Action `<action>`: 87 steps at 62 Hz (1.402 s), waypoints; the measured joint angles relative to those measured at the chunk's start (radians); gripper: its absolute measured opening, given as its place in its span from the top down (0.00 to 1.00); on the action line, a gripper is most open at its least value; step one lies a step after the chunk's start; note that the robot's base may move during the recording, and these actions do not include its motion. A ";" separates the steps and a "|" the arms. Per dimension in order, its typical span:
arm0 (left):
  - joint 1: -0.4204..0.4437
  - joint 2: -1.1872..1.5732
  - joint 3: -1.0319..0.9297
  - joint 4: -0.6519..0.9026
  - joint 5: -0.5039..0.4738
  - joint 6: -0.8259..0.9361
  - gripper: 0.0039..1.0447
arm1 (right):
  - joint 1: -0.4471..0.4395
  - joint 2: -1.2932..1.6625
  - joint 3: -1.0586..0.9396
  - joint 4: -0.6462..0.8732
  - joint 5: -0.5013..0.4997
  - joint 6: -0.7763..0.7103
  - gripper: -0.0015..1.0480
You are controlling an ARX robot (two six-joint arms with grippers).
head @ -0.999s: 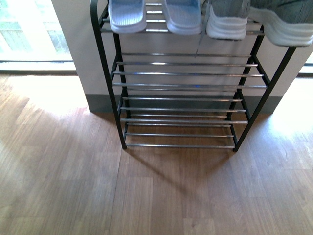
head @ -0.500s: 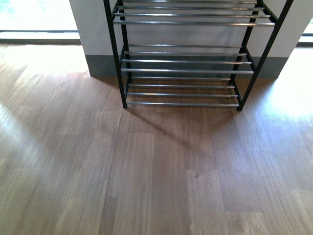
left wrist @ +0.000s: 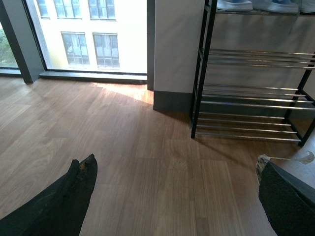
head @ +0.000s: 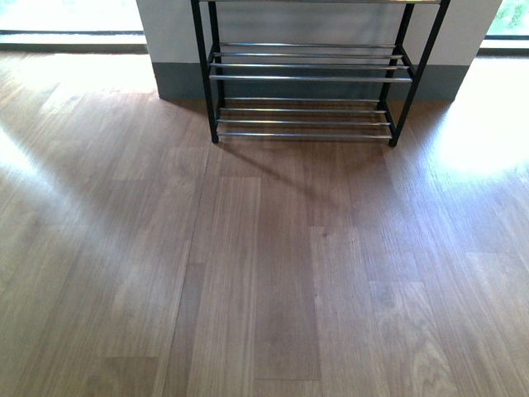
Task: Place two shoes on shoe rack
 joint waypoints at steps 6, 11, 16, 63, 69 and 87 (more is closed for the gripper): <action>0.000 0.000 0.000 0.000 0.000 0.000 0.09 | 0.000 0.000 0.000 0.000 0.001 0.000 0.09; 0.000 0.000 0.000 0.000 0.000 0.000 0.09 | 0.000 0.001 0.000 0.000 -0.001 0.000 0.09; 0.000 0.000 0.000 0.000 0.000 0.000 0.09 | 0.000 0.000 0.000 0.000 0.000 0.000 0.09; 0.000 0.000 0.000 0.000 0.000 0.000 0.09 | 0.000 0.000 0.000 0.000 -0.002 0.000 0.09; 0.000 0.000 0.000 0.000 0.000 0.000 0.09 | 0.000 0.000 0.000 0.000 -0.002 0.000 0.09; 0.000 0.000 0.000 0.000 0.000 0.000 0.09 | 0.000 -0.001 0.000 0.000 -0.002 0.000 0.09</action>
